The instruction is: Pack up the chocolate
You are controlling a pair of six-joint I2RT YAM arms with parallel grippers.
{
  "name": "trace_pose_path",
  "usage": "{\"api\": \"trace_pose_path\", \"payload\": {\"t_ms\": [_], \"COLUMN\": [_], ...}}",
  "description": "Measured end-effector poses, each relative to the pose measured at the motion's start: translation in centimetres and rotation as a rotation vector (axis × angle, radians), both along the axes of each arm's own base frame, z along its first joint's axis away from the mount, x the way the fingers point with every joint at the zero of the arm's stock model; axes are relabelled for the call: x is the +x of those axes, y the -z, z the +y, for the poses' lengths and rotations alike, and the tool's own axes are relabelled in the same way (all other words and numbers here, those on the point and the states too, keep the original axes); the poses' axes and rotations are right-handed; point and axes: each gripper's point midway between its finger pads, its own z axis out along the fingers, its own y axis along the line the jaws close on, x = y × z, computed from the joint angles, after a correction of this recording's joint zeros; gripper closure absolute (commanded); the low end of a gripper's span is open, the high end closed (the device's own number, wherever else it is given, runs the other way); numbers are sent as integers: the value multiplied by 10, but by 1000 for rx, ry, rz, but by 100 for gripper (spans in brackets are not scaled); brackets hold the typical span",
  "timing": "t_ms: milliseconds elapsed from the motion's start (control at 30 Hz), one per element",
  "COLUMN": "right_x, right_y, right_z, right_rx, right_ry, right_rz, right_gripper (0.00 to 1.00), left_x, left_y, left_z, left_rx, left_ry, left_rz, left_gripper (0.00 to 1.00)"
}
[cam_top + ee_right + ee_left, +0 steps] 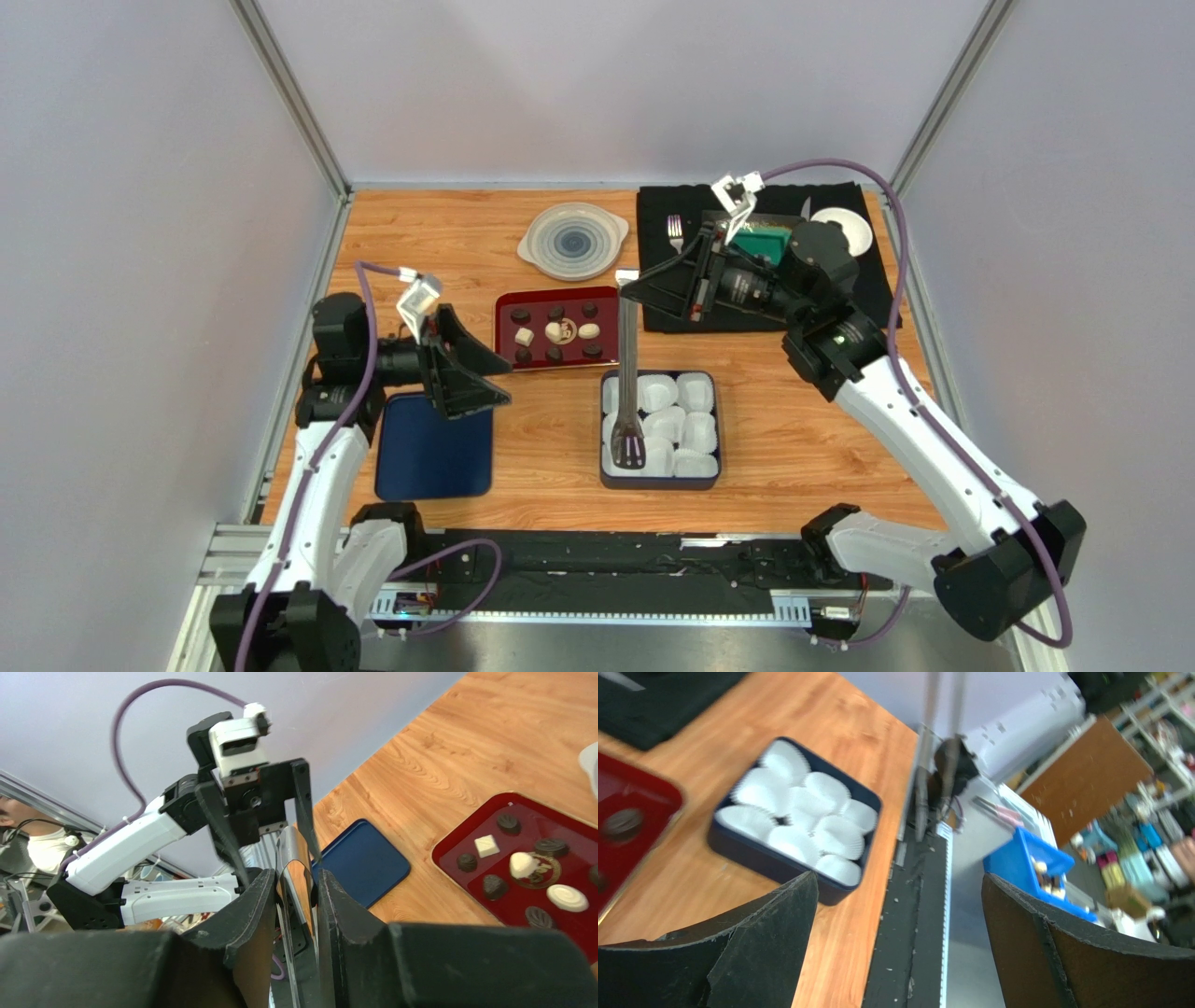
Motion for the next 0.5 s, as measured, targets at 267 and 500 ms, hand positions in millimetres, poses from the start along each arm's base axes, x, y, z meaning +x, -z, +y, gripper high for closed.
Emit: {"api": "trace_pose_path", "payload": {"t_ms": [267, 500], "right_x": [2, -9], "right_y": [31, 16], "right_z": [52, 81], "right_rx": [-31, 37], "right_ry": [-103, -127], "right_rz": [83, 37], "right_gripper": [100, 100], "left_x": [-41, -46], "left_y": [9, 18], "left_z": [-28, -32], "left_rx": [14, 22], "left_ry": [196, 227], "left_rz": [-63, -74], "left_gripper": [4, 4]}}
